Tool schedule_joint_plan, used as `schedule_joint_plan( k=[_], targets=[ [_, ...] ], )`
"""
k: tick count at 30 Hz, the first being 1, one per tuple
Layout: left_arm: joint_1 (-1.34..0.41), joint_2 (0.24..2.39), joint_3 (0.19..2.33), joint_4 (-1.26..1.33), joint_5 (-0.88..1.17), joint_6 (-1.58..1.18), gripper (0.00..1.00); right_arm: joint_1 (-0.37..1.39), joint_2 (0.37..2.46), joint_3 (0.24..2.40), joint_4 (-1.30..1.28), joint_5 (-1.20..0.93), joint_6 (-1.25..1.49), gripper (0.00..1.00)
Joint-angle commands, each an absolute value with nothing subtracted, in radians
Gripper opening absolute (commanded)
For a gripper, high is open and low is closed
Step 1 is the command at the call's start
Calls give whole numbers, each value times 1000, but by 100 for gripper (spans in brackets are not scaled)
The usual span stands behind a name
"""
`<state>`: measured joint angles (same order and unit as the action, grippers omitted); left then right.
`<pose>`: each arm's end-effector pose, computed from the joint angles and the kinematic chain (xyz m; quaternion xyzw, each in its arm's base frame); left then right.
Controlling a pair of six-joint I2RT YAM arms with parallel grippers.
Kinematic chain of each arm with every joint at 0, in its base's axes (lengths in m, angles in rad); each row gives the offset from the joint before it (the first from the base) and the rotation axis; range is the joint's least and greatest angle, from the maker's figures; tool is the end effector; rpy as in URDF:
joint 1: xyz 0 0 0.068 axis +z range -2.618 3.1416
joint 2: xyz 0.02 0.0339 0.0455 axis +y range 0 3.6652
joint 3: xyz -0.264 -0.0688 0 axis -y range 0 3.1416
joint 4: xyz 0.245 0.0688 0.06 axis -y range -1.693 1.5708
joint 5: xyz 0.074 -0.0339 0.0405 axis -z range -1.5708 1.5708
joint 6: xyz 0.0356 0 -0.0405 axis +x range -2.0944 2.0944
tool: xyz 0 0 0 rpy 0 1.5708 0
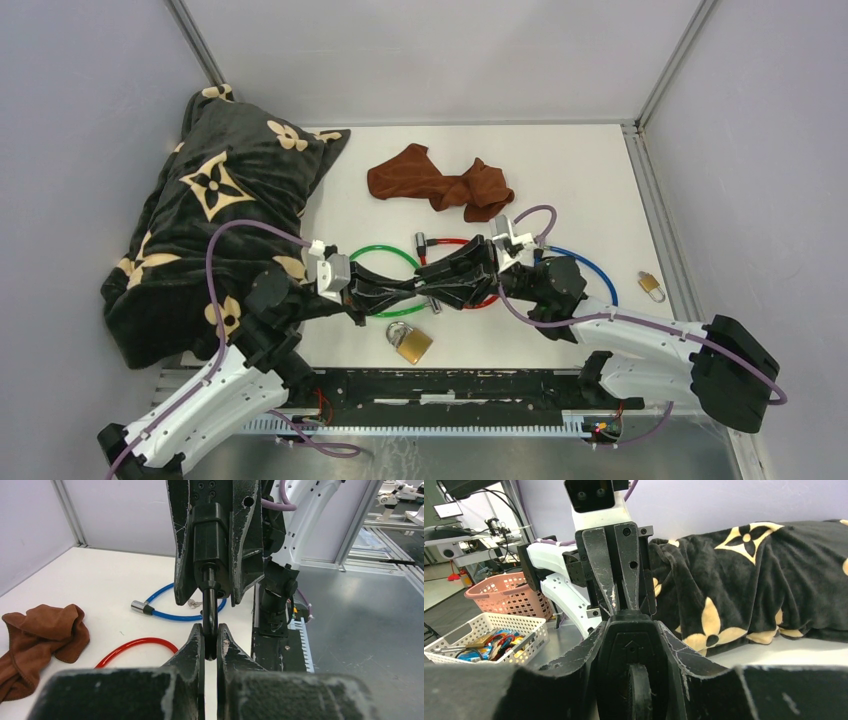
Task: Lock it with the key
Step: Lock the lock.
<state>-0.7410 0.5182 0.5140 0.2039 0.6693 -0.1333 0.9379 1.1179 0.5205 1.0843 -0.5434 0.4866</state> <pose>0.0853 -0.1080 0.3235 0.4215 0.4945 -0.4979 0.5743 0.1230 0.1989 0.3116 -0.3353 0.4328 0.6441 0.5342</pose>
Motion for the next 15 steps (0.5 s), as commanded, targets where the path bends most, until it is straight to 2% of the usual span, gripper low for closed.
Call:
schedule_joint_plan(
  k=[1, 6, 10, 15],
  targets=[
    [-744, 493, 448, 328, 677, -164, 2, 946, 1088, 582, 1137, -455, 463, 0],
    [-743, 493, 313, 499, 596, -220, 2, 949, 1088, 597, 1128, -427, 441, 0],
    [-743, 521, 228, 672, 573, -323, 9, 949, 1119, 635, 1127, -423, 440, 0],
    [-742, 511, 219, 670, 533, -321, 12, 950, 1132, 653, 1114, -388, 422, 0]
  ],
)
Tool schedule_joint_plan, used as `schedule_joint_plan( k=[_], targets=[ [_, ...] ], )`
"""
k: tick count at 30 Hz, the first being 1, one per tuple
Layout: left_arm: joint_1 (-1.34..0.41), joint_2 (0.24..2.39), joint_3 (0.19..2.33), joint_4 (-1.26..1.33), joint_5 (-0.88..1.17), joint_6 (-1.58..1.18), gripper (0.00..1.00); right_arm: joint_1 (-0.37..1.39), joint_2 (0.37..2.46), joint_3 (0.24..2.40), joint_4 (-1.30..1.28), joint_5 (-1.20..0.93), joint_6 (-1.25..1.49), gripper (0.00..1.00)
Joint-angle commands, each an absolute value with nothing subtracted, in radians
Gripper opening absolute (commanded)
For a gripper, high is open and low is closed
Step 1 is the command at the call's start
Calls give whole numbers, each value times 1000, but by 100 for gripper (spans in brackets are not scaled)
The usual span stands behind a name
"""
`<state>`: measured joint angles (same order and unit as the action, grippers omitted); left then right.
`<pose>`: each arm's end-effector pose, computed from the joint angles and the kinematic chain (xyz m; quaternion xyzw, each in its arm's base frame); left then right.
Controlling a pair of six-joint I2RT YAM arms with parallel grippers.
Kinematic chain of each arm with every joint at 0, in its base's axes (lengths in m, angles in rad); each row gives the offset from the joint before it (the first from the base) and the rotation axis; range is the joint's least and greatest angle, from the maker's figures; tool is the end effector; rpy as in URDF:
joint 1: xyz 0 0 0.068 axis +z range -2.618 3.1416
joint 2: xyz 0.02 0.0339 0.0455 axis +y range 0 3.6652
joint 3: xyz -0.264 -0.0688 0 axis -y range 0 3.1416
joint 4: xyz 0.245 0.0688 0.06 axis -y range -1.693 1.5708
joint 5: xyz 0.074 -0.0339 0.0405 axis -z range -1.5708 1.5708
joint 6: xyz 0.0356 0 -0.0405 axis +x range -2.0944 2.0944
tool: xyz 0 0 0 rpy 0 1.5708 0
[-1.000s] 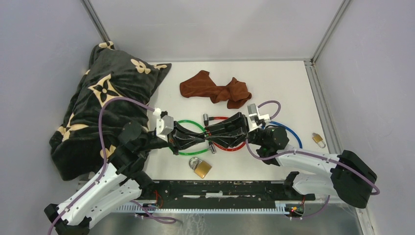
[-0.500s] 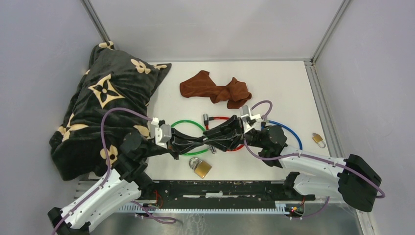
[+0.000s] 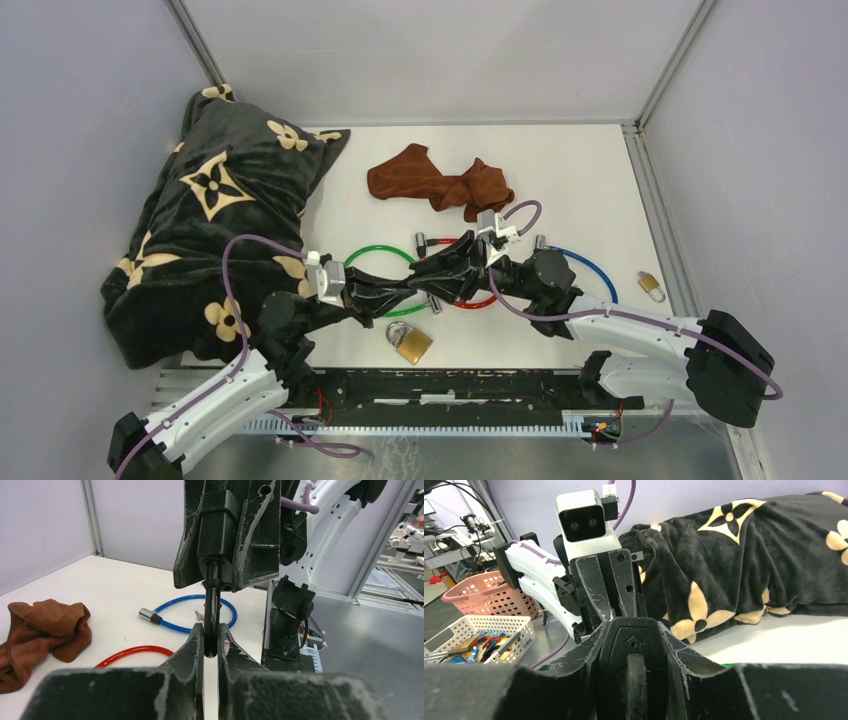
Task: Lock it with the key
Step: Lock the lock.
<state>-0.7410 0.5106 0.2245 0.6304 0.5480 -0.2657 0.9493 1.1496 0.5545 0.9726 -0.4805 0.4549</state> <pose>0.0907 -0.1081 0.2662 0.3455 0.4864 -0.5162 0.6145 0.1303 0.2102 0.3057 -0.3244 0.4810 0.6210 0.5271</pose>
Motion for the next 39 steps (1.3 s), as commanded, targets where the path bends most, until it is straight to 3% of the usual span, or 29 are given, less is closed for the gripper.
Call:
schedule_joint_plan(
  k=[1, 4, 7, 9, 12, 17, 18, 25, 32, 39],
  targets=[
    [-743, 506, 221, 663, 527, -321, 12, 950, 1131, 656, 1105, -380, 415, 0],
    [-742, 495, 216, 654, 514, -324, 19, 949, 1126, 667, 1072, -357, 399, 0],
    [-742, 488, 205, 670, 507, -326, 55, 949, 1121, 676, 1054, -344, 392, 0],
    [-742, 489, 202, 672, 511, -318, 71, 950, 1111, 680, 1044, -335, 385, 0],
    [-742, 492, 201, 657, 526, -297, 83, 950, 1095, 678, 1036, -317, 372, 0],
    [-742, 477, 236, 518, 496, -211, 92, 950, 1065, 683, 987, -298, 344, 0],
    [-743, 472, 253, 463, 502, -173, 97, 949, 1057, 683, 979, -296, 339, 0],
    [-738, 514, 479, -137, 529, 329, 100, 917, 1016, 715, 850, -311, 289, 0],
    [-734, 712, 743, -616, 402, 573, 100, 788, 1021, 697, 834, -417, 347, 0],
    [-735, 899, 940, -717, 172, 439, 100, 737, 1013, 733, 746, -453, 362, 0]
  ],
)
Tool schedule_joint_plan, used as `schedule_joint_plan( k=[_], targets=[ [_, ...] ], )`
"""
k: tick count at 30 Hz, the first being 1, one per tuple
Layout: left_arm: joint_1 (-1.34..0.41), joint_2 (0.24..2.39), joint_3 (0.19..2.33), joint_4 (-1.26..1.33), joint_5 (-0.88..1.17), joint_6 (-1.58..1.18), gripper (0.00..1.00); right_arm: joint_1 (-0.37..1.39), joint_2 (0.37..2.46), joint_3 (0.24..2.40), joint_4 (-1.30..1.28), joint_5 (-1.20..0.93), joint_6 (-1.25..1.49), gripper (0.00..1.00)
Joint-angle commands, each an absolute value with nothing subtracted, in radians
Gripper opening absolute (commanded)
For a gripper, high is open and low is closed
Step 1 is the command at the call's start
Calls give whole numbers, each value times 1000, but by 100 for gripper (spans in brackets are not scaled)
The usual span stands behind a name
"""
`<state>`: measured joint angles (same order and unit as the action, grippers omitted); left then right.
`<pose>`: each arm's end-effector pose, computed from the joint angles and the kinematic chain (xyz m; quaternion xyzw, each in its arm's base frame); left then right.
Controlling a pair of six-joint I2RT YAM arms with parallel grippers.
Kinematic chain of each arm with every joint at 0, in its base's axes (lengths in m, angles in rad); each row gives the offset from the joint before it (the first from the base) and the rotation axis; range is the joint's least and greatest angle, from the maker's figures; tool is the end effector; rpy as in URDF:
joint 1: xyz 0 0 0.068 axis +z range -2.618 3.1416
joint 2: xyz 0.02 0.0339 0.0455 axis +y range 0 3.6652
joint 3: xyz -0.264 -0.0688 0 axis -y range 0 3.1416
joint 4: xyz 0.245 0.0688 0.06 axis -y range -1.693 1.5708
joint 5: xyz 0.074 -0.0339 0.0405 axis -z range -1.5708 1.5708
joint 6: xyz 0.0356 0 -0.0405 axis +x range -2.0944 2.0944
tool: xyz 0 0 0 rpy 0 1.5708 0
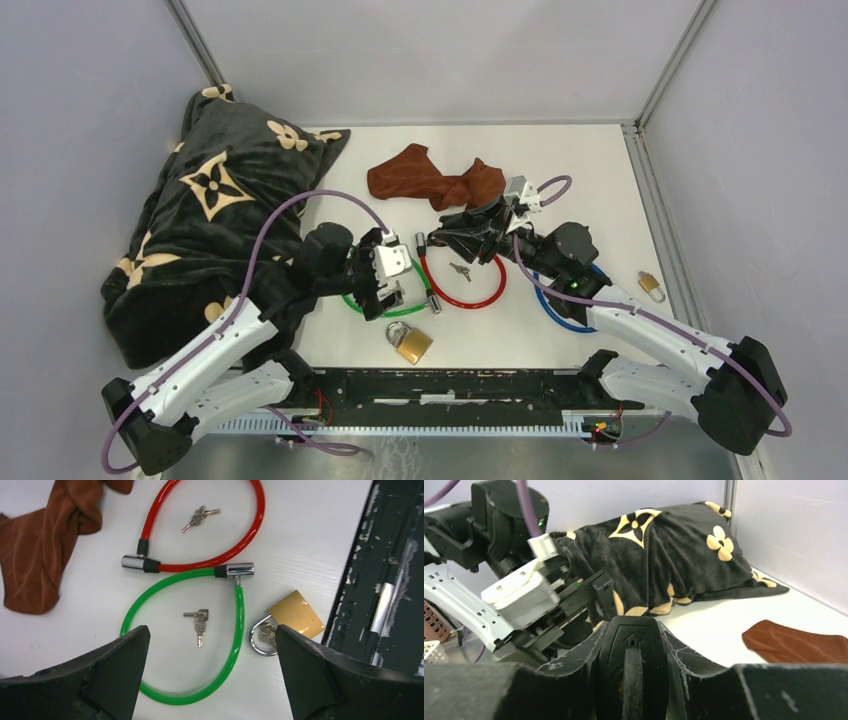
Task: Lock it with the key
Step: Lock the lock.
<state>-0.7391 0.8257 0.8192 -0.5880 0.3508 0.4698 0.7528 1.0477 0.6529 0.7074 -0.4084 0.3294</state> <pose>0.1214 -0.1272 0.3058 0.5616 0.6691 -0.2147 0.4369 0.1646 0.1736 0.3362 -0.2814 0.5289 0.5101 0.6172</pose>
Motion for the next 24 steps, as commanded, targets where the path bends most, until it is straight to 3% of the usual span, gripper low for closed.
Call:
schedule_joint_plan(
  k=[1, 9, 13, 16, 19, 24],
  targets=[
    [-735, 924, 971, -742, 161, 440, 100, 729, 1018, 747, 735, -466, 371, 0],
    [-663, 889, 998, -769, 270, 547, 100, 700, 1042, 839, 663, -568, 428, 0],
    [-627, 858, 954, -690, 238, 448, 100, 699, 1013, 849, 630, -553, 410, 0],
    [-626, 811, 949, -629, 336, 273, 100, 699, 1006, 854, 615, -520, 390, 0],
    [-627, 776, 939, -431, 564, 41, 96, 699, 1011, 844, 675, -488, 435, 0],
    [-626, 676, 746, 109, 681, -370, 92, 701, 1012, 810, 816, -454, 530, 0]
  ],
)
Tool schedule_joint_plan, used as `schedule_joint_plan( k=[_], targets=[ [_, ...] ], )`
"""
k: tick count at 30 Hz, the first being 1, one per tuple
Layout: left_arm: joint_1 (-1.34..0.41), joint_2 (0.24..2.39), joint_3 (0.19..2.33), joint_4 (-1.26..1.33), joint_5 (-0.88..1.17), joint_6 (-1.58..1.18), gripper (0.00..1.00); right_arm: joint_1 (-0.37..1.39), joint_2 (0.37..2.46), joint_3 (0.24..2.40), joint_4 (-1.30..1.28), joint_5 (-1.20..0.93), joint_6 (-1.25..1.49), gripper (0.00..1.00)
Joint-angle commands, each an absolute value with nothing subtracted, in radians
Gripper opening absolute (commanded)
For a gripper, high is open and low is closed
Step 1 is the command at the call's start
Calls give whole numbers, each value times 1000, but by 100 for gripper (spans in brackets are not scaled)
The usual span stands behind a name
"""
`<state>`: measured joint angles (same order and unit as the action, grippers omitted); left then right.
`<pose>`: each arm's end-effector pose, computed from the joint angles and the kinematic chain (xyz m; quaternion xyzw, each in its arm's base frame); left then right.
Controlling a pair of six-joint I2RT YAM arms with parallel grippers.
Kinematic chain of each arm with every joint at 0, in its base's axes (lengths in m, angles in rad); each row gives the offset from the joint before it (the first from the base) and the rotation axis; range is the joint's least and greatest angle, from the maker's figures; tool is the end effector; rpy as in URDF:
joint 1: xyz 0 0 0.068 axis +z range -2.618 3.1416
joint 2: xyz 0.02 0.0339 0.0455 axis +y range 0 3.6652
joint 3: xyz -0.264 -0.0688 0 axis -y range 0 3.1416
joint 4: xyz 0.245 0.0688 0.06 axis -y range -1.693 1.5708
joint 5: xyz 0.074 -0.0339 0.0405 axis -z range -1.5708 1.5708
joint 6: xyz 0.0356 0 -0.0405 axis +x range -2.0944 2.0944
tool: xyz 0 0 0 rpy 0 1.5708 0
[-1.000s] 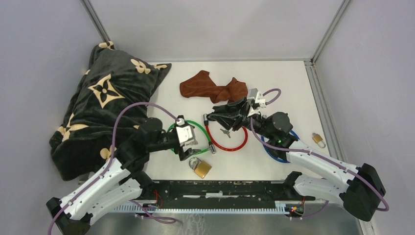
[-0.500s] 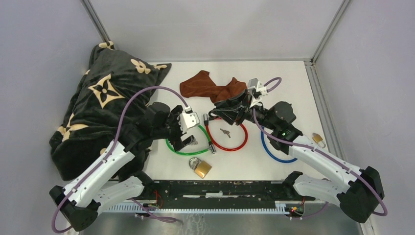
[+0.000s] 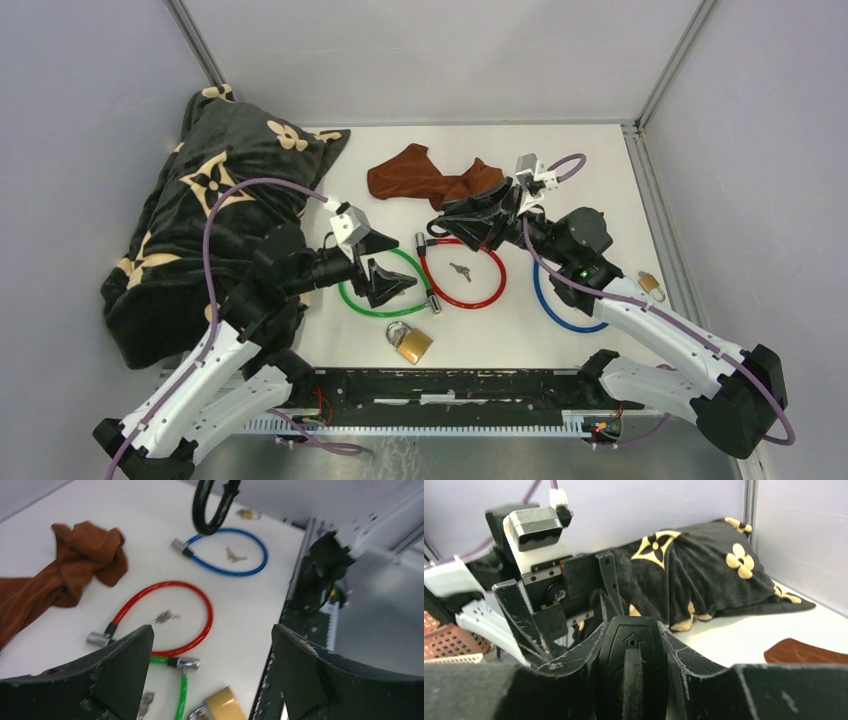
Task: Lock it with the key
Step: Lock the lock.
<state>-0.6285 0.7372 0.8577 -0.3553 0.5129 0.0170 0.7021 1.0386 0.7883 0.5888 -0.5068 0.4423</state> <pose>0.1213 -0.1098 0.3555 0.3899 0.6703 -0.3702 0.5114 0.1701 0.1665 0.3733 -0.2753 0.5282 0.5496 0.5858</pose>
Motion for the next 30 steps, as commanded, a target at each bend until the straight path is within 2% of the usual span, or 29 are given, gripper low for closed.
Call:
schedule_joint_plan(
  k=[1, 5, 11, 17, 19, 21, 28, 30],
  targets=[
    [-627, 666, 726, 176, 679, -398, 91, 702, 1016, 806, 846, -451, 550, 0],
    [-626, 700, 707, 332, 588, -454, 92, 722, 1036, 801, 901, -450, 587, 0],
    [-626, 737, 536, 826, 555, -714, 93, 765, 1023, 779, 933, -485, 594, 0],
    [-635, 750, 485, 913, 528, -776, 87, 804, 1035, 769, 956, -486, 599, 0],
    [-639, 750, 489, 922, 527, -778, 82, 814, 1043, 763, 978, -485, 602, 0],
    [-640, 751, 492, 929, 525, -777, 72, 823, 1050, 761, 995, -478, 606, 0],
    [-662, 753, 482, 936, 527, -778, 54, 853, 1075, 756, 1027, -457, 600, 0],
    [-664, 757, 483, 936, 521, -775, 53, 863, 1082, 753, 1038, -450, 602, 0]
  ],
)
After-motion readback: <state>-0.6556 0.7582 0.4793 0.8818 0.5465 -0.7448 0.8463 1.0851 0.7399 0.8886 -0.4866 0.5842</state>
